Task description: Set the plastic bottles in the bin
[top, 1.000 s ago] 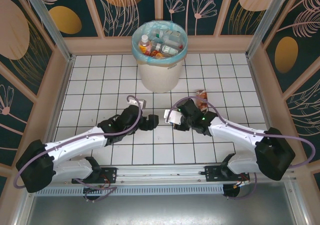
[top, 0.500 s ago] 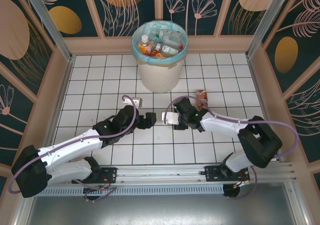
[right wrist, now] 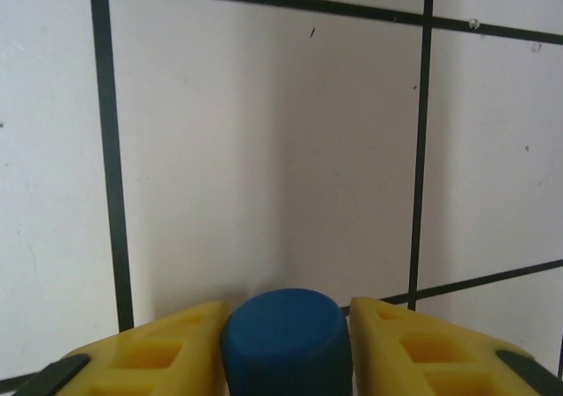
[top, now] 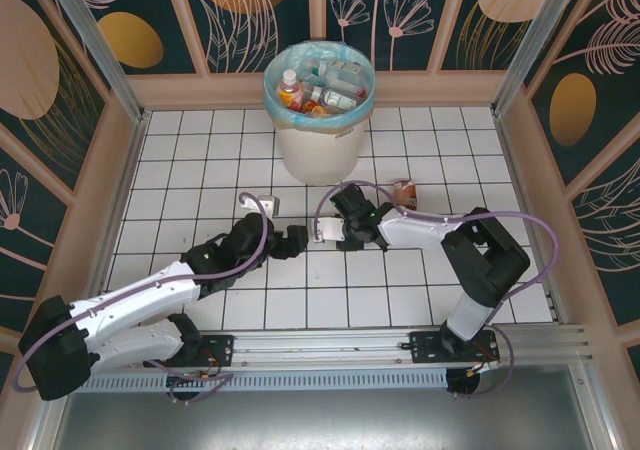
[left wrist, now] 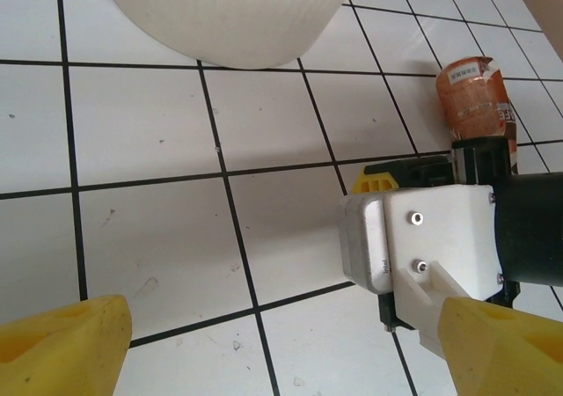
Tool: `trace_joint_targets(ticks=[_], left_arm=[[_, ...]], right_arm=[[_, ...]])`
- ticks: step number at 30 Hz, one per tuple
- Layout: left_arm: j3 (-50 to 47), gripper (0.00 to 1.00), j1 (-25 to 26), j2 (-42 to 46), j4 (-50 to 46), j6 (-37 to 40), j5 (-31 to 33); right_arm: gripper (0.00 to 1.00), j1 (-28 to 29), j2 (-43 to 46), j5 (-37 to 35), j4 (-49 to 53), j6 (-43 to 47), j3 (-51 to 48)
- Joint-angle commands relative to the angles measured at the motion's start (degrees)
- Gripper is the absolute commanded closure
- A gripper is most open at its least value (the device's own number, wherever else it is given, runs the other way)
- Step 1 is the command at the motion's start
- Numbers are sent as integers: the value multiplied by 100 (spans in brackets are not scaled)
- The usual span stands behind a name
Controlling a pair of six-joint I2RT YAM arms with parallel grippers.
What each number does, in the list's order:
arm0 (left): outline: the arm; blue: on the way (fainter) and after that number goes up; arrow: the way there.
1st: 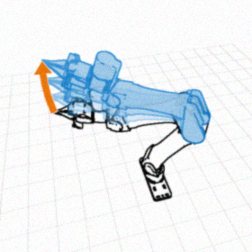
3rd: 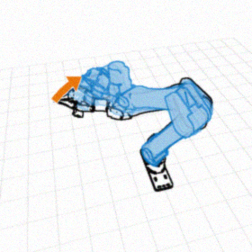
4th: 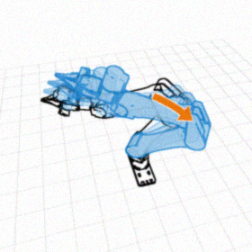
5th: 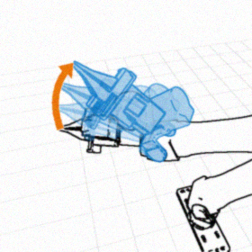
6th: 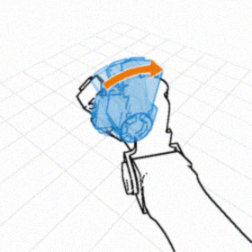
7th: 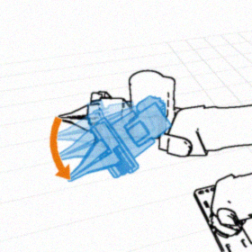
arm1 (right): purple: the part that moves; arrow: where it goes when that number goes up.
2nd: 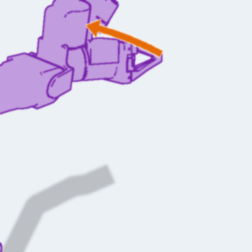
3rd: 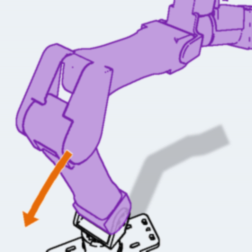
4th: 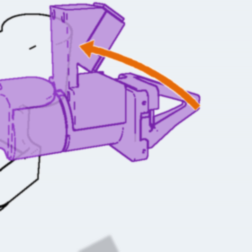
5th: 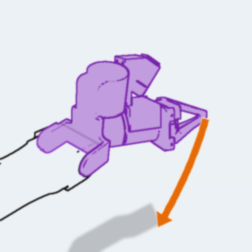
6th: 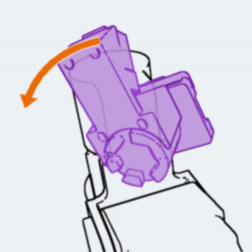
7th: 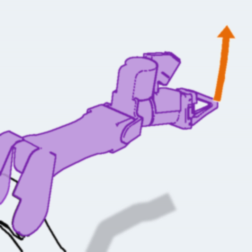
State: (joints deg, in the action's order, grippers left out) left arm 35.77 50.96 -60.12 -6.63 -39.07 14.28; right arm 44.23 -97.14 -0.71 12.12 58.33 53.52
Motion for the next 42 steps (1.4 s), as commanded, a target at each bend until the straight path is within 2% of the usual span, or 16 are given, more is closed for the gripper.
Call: trace_joint_targets(ticks=[1, 4, 10, 18, 22, 26, 30, 34, 40, 42], left_arm=[[-45, 10, 6, 129, -92, 79, 196], [21, 10, 8, 174, -159, 123, 269], [245, 10, 2, 503, -337, 253, 612], [799, 10, 6, 1102, -266, 1012, 1730], [1000, 11, 9, 1439, 19, 1501, 2216], [1250, 11, 8, 1582, 316, 2045, 2446], [1720, 11, 10, 1431, 522, 2601, 2540], [2325, 11, 3, 1073, 700, 3146, 2512], [2598, 11, 6, 844, 816, 3063, 2177], [2584, 10, 9, 811, 840, 2982, 2075]], right_arm=[[66, -28, -172, 262, 393, -38, 343], [74, -20, -174, 415, 638, -249, 539], [77, 57, 430, 653, 800, -800, 669], [81, 160, 1700, 942, 44, -1771, 633], [83, 269, 2082, 1040, -287, -2284, 912], [85, 321, 2278, 1274, -604, -2642, 1315], [89, 435, 2279, 1045, -1033, -2843, 1876], [89, 438, 2207, 776, -1913, -3027, 2225], [90, 188, 1614, -567, -2927, -2958, 2980], [91, -24, 1329, -729, -3090, -2972, 3300]])
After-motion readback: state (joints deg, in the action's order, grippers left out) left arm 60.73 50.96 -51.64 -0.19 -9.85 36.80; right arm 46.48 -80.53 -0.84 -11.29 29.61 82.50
